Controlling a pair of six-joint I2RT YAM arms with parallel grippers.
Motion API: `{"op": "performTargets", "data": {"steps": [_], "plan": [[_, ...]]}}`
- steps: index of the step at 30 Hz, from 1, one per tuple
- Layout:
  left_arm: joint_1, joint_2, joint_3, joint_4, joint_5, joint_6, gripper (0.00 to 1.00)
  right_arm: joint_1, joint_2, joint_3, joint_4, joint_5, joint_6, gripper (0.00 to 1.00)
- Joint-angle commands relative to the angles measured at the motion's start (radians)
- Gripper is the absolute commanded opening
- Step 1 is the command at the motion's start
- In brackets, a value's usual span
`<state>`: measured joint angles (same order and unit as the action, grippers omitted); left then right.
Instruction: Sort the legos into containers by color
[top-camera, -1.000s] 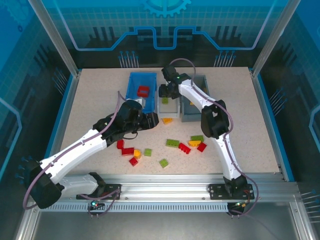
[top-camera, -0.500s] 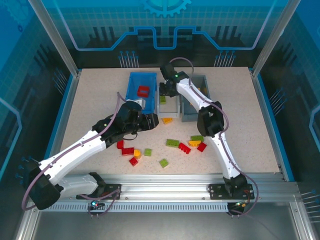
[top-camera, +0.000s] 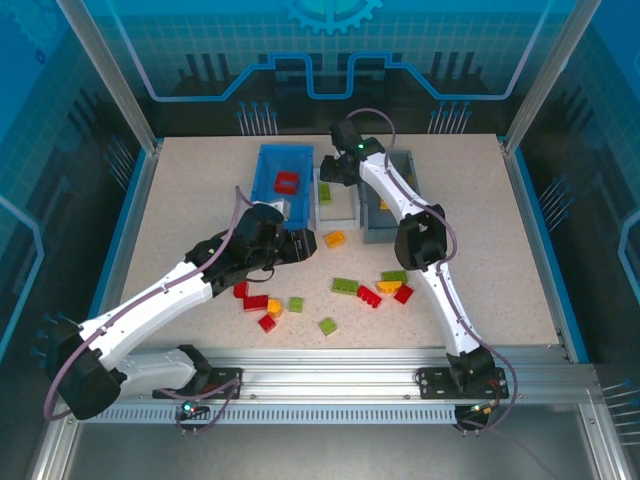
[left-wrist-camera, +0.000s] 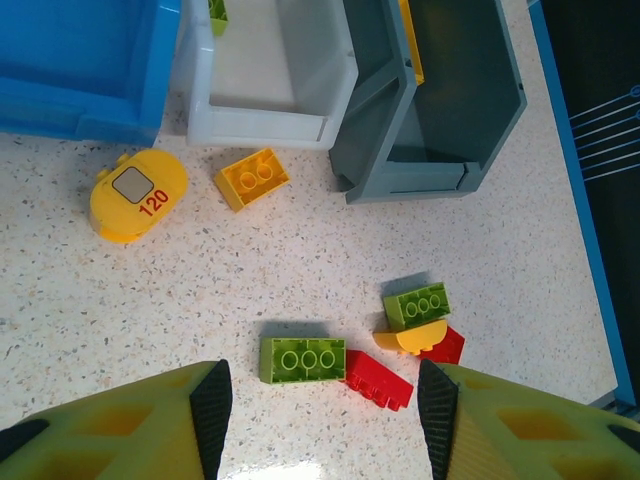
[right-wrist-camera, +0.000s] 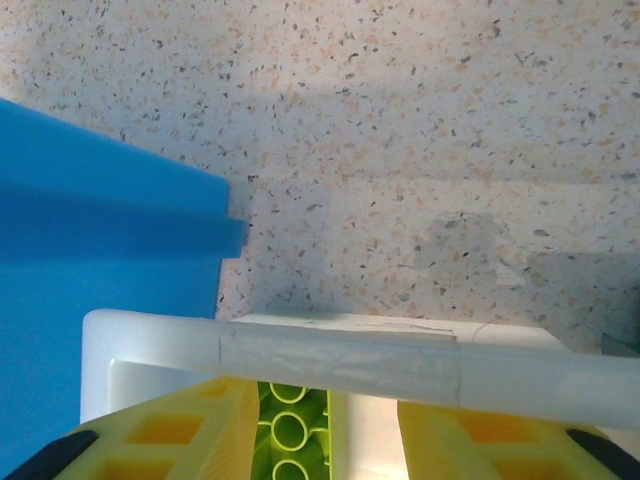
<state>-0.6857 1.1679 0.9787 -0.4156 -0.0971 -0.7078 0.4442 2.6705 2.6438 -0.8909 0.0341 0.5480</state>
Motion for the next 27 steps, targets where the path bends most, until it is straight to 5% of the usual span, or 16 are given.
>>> {"op": "performTargets", "data": {"steps": [1,8,15,19,27], "plan": [[-0.007,-0.008,-0.017,-0.020,-0.022,0.004,0.56,0.021,-0.099,-0.027,-0.016,-0.023,-0.028,0.43],[-0.007,-0.062,-0.071,-0.042,-0.036,-0.015,0.57,0.098,-0.466,-0.443,0.108,0.154,-0.017,0.53],[-0.006,-0.169,-0.147,-0.082,-0.062,-0.018,0.58,0.243,-0.763,-0.960,0.189,0.295,0.223,0.63],[-0.006,-0.220,-0.176,-0.103,-0.060,-0.022,0.58,0.319,-0.820,-1.111,0.161,0.337,0.408,0.75],[-0.006,-0.289,-0.210,-0.116,-0.059,-0.025,0.60,0.340,-0.744,-1.184,0.236,0.297,0.537,0.78]]}}
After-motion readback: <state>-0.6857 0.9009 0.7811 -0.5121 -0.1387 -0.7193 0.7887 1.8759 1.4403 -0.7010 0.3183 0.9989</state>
